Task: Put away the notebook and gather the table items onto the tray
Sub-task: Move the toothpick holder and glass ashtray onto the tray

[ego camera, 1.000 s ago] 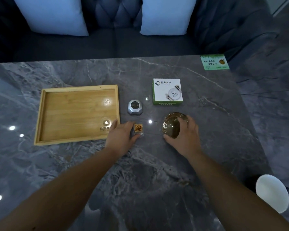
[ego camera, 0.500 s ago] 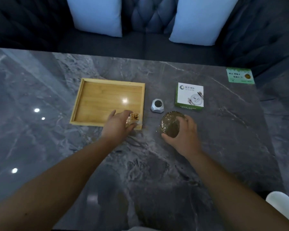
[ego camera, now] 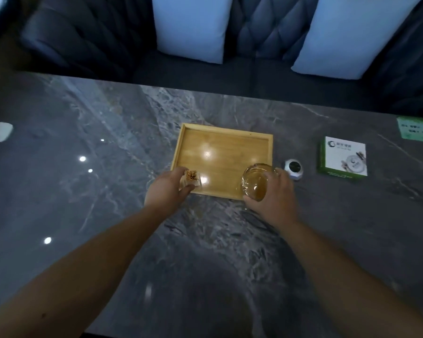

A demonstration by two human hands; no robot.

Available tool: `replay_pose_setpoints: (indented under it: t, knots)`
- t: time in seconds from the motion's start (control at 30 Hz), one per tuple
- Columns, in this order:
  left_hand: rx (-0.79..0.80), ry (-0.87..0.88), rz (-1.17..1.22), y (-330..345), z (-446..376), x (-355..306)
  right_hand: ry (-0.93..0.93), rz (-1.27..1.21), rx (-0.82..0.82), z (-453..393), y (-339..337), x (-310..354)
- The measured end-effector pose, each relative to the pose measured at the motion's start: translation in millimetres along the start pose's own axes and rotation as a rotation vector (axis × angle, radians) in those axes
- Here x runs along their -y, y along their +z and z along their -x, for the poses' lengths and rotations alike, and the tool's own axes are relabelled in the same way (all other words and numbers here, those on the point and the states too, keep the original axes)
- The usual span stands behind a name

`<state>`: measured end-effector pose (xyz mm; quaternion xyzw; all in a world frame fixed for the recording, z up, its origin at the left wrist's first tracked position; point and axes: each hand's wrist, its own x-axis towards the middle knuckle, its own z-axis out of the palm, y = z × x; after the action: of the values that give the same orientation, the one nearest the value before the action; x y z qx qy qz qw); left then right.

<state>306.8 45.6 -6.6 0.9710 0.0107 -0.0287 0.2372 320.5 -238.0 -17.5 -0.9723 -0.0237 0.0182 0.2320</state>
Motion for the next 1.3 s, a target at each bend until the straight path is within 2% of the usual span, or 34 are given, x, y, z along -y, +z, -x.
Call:
replay_pose_setpoints:
  t: [0.47, 0.67, 0.8, 1.3]
  knots:
    - [0.062, 0.094, -0.012, 6, -40, 50, 0.031, 0.074, 0.031, -20, 29, 12]
    - [0.164, 0.126, 0.022, -2, -43, 60, 0.032, 0.046, 0.102, -23, 28, 2]
    - [0.174, 0.121, 0.060, -6, -39, 59, 0.031, 0.055, 0.158, -26, 25, -2]
    - [0.256, 0.038, 0.107, -5, -36, 56, -0.033, 0.105, 0.133, -17, 19, -1]
